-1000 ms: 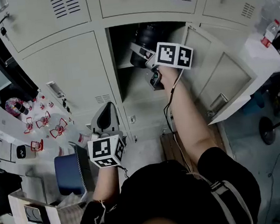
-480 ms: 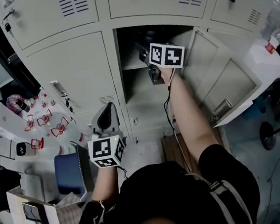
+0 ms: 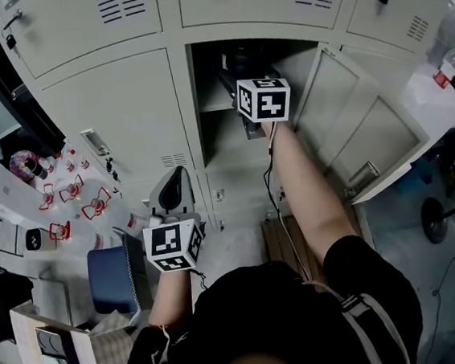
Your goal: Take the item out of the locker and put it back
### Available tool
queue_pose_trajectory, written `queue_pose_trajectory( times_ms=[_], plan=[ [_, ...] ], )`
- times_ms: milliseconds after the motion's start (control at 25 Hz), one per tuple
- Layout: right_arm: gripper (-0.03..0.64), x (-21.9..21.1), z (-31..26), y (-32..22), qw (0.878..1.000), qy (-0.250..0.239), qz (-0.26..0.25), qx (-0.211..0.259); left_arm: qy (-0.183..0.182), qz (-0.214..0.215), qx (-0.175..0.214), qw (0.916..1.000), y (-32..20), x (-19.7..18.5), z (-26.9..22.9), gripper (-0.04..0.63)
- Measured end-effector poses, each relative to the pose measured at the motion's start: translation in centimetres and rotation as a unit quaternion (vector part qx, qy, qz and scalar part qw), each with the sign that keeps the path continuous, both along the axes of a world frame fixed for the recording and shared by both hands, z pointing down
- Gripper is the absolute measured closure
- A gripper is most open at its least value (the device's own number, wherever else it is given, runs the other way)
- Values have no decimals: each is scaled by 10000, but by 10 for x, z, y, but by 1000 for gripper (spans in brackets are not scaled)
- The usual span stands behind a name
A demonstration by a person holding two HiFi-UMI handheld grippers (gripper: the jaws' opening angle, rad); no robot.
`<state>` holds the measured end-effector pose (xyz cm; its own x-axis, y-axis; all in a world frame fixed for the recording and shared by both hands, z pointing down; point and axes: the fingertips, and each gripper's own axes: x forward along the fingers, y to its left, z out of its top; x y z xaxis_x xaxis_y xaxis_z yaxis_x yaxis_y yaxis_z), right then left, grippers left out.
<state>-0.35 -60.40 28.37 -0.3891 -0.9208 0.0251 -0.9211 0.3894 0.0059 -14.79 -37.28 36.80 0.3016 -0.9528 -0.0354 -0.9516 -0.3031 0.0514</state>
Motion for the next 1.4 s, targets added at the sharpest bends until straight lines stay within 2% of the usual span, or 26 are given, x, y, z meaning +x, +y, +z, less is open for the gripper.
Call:
queue_pose_trajectory(
  times_ms=[320, 560, 640, 680, 760, 840, 920, 1200, 1400],
  plan=[
    [201, 4, -2, 20, 9992, 127, 90, 360, -12, 67, -16, 10000, -2, 11, -1, 583],
    [206, 16, -9, 75, 9970, -155, -88, 760, 4, 193, -20, 9998, -5, 30, -2, 583],
    [239, 22, -12, 99, 9951, -325, -141, 924, 10, 233, -19, 9997, -6, 36, -3, 583],
    [276, 28, -12, 111, 9940, -451, -115, 988, 8, 254, -22, 9997, -7, 40, -3, 583],
    [396, 44, -10, 133, 9916, -720, 139, 1062, 5, 292, -32, 9996, -7, 47, -3, 583],
    [603, 59, -3, 151, 9898, -785, 473, 1093, 16, 326, -47, 9995, -8, 54, -2, 583],
    [604, 65, 9, 165, 9907, -665, 529, 1059, 27, 357, -70, 9993, -7, 60, -1, 583],
    [604, 66, 59, 199, 9971, -519, 144, 544, 1, 395, -107, 9992, -1, 75, 0, 583],
    [604, 65, 66, 210, 9973, -545, -3, 486, -57, 385, -91, 9992, 6, 80, -3, 583]
  ],
)
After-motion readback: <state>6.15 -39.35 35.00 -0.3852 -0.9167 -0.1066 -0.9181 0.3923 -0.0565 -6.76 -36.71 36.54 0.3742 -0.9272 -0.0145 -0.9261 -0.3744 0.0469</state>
